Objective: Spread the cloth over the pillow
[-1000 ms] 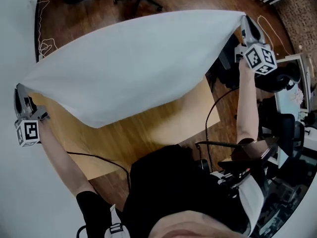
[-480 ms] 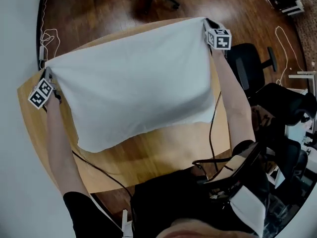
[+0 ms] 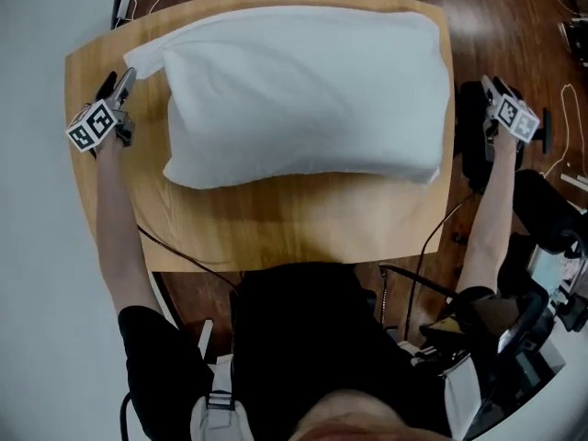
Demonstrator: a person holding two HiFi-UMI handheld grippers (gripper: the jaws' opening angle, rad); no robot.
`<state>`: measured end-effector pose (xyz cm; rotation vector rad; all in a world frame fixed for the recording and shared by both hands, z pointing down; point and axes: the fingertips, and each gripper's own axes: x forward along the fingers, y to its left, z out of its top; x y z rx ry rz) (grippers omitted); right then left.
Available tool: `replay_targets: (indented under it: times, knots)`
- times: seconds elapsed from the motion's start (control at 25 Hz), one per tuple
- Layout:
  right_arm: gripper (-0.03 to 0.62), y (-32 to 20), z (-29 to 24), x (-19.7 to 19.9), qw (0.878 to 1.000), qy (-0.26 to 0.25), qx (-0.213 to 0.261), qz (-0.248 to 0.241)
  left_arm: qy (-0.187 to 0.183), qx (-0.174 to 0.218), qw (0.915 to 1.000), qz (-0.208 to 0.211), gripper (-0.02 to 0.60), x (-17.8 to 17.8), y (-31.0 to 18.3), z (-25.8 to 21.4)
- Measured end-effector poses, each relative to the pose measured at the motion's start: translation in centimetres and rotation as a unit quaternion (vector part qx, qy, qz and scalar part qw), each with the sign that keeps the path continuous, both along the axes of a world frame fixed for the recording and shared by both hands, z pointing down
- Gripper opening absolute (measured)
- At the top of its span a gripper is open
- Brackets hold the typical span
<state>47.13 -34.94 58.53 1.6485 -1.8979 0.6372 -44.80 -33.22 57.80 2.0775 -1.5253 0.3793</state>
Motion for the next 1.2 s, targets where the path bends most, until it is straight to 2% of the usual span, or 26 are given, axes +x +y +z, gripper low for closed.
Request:
replay_targets:
  times: [0.08, 0.12, 0.2, 0.24, 0.28, 0.36, 0.4, 0.48, 0.52, 0.56, 0.64, 0.68, 0.72, 0.76, 0.84, 0.88, 0.92, 1.0, 1.04, 1.12, 1.2]
  knots:
    - [0.183, 5.2, -1.6, -0.1, 0.999, -0.041, 0.025, -0.022, 0.023, 0.015, 0.9991, 0.032, 0.318, 0.2, 2.4, -0.6]
    - [0.183, 8.4, -1.5, -1.2, 0.998, -0.049, 0.019, -0.039, 0.047, 0.033, 0.9981, 0.024, 0.321, -0.3, 2.9, -1.5]
    - [0.181, 14.3, -0.9, -4.7, 0.996, -0.061, -0.007, -0.065, 0.124, 0.096, 0.9876, -0.010, 0.321, -1.0, 1.8, -5.8]
    - [0.181, 16.5, -1.2, -6.8, 0.994, -0.068, -0.010, -0.083, 0.150, 0.123, 0.9809, -0.007, 0.321, -0.1, 0.7, -8.4]
    - [0.181, 18.2, -2.0, -9.0, 0.991, -0.074, -0.005, -0.108, 0.160, 0.140, 0.9771, 0.016, 0.321, 1.7, 0.0, -10.6]
    - [0.181, 21.0, -3.5, -13.1, 0.984, -0.076, 0.003, -0.163, 0.144, 0.134, 0.9744, 0.108, 0.319, 6.4, 1.3, -12.6]
    - [0.183, 22.7, -3.4, -14.6, 0.980, -0.068, -0.005, -0.188, 0.119, 0.109, 0.9725, 0.168, 0.321, 8.2, 3.8, -12.0]
    - [0.183, 26.7, -1.7, -16.2, 0.972, -0.044, -0.041, -0.226, 0.037, 0.025, 0.9624, 0.268, 0.319, 8.7, 11.7, -7.7]
    - [0.184, 28.7, -0.6, -16.6, 0.968, -0.030, -0.062, -0.241, -0.002, -0.021, 0.9556, 0.294, 0.320, 8.1, 16.1, -4.9]
    - [0.186, 30.6, 0.6, -16.7, 0.964, -0.019, -0.082, -0.253, -0.024, -0.063, 0.9500, 0.305, 0.320, 7.7, 20.1, -2.2]
    - [0.226, 33.3, 2.2, -16.5, 0.958, -0.004, -0.109, -0.265, -0.028, -0.124, 0.9415, 0.312, 0.319, 9.0, 26.0, 1.9]
    - [0.245, 33.7, 2.7, -16.5, 0.957, 0.007, -0.117, -0.266, -0.027, -0.143, 0.9383, 0.314, 0.319, 10.0, 27.6, 3.1]
    - [0.260, 33.6, 3.3, -16.6, 0.956, 0.022, -0.123, -0.264, -0.030, -0.153, 0.9365, 0.314, 0.294, 10.9, 28.4, 3.8]
    - [0.263, 33.0, 4.0, -16.8, 0.955, 0.042, -0.130, -0.262, -0.034, -0.157, 0.9369, 0.310, 0.234, 11.4, 28.7, 4.1]
    - [0.262, 30.9, 5.9, -17.1, 0.949, 0.080, -0.151, -0.263, -0.043, -0.150, 0.9450, 0.288, 0.079, 11.4, 28.5, 3.6]
    - [0.209, 29.8, 6.8, -17.1, 0.944, 0.091, -0.161, -0.273, -0.045, -0.141, 0.9506, 0.273, 0.046, 11.2, 28.5, 3.1]
    - [0.002, 29.5, 7.2, -17.0, 0.938, 0.096, -0.171, -0.286, -0.043, -0.131, 0.9549, 0.263, 0.030, 11.0, 28.7, 2.5]
    - [0.002, 31.2, 6.4, -16.7, 0.928, 0.101, -0.186, -0.308, -0.032, -0.112, 0.9584, 0.260, 0.009, 11.1, 30.0, 0.9]
    - [0.002, 32.3, 5.3, -16.4, 0.926, 0.109, -0.184, -0.310, -0.026, -0.104, 0.9592, 0.262, 0.009, 11.1, 30.8, 0.1]
    - [0.002, 33.8, 2.7, -15.7, 0.932, 0.121, -0.168, -0.298, -0.022, -0.098, 0.9594, 0.263, 0.009, 11.0, 32.7, -0.8]
    - [0.002, 35.3, 2.1, -15.3, 0.939, 0.100, -0.171, -0.281, -0.028, -0.122, 0.9554, 0.267, 0.009, 11.3, 34.3, 0.9]
